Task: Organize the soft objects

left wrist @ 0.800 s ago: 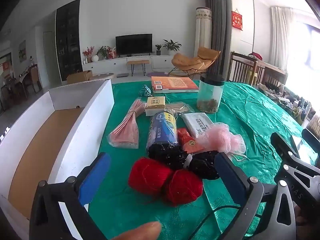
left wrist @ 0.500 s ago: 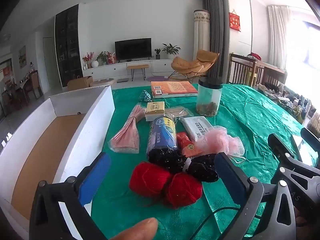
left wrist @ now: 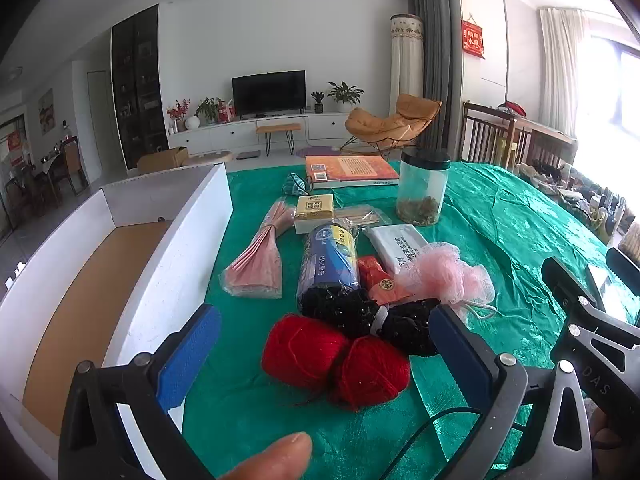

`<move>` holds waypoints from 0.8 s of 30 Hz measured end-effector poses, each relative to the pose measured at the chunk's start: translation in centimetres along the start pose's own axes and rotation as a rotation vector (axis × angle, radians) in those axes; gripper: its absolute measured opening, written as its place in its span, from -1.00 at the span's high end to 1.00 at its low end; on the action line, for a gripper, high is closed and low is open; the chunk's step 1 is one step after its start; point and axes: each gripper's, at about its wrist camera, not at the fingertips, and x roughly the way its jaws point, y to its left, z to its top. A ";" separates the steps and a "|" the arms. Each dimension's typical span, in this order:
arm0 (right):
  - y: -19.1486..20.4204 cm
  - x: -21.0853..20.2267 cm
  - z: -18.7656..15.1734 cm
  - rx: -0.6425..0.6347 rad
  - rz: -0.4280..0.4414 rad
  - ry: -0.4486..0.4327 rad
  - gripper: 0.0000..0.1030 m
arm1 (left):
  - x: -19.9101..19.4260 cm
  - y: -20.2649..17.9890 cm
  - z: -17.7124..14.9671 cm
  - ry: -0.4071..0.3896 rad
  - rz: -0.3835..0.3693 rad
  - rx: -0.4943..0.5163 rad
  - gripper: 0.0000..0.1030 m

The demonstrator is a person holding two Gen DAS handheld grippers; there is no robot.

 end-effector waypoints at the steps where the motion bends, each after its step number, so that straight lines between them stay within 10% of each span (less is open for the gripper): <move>1: 0.0 0.0 0.0 0.000 0.000 0.000 -0.86 | 0.0 0.0 0.0 0.000 -0.001 0.001 -1.00; 24: 0.4 0.0 0.2 -0.004 0.006 -0.001 -0.86 | 0.5 -0.1 -0.9 0.030 0.004 0.007 -1.00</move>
